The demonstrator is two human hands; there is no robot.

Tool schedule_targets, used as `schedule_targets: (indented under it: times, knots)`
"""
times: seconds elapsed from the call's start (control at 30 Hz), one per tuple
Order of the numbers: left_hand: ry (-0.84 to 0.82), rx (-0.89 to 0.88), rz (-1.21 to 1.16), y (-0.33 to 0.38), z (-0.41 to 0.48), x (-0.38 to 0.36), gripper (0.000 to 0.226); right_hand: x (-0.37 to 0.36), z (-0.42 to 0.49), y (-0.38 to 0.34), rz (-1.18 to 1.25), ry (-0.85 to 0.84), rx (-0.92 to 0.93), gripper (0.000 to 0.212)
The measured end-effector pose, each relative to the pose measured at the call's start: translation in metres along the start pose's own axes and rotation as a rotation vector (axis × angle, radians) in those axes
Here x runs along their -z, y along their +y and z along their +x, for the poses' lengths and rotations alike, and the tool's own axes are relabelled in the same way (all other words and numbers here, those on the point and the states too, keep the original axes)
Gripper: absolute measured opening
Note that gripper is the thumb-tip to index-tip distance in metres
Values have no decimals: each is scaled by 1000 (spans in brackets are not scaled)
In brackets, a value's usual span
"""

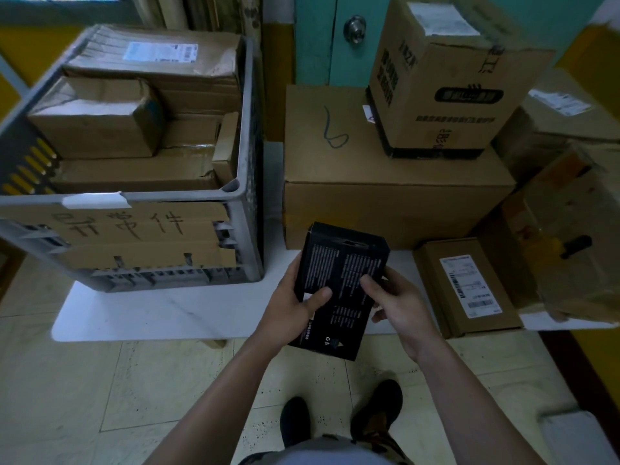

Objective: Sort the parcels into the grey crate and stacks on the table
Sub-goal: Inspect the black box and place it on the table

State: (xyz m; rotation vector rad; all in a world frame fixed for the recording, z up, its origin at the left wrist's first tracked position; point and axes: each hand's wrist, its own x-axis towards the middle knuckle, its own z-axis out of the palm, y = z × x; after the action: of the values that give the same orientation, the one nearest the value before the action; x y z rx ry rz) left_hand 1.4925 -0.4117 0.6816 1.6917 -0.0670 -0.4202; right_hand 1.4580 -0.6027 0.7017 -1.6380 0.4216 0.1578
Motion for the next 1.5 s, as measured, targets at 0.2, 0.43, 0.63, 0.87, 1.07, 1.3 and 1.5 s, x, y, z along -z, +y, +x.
schedule_targets:
  times: [0.2, 0.43, 0.63, 0.87, 1.07, 1.3, 1.5]
  knots:
    - [99, 45, -44, 6, -1, 0, 53, -1, 1, 8, 27, -115, -3, 82]
    - [28, 101, -110, 2, -3, 0, 54, -4, -1, 11, 107, 35, -58, 58]
    - [-11, 133, -189, 2, -4, 0, 61, -1, 1, 15, 144, 64, -80, 52]
    - [-202, 133, -209, -5, -8, 9, 109, -1, 8, 20, 173, 142, -110, 51]
    - [-289, 97, -189, -7, -8, 9, 127, -1, 11, 20, 167, 119, -120, 41]
    - [-181, 93, -185, -10, -4, 9, 118, 1, -2, 11, 126, -175, -25, 71]
    - [-147, 73, -188, -13, -2, 11, 111, 4, -7, 10, -32, -331, 32, 98]
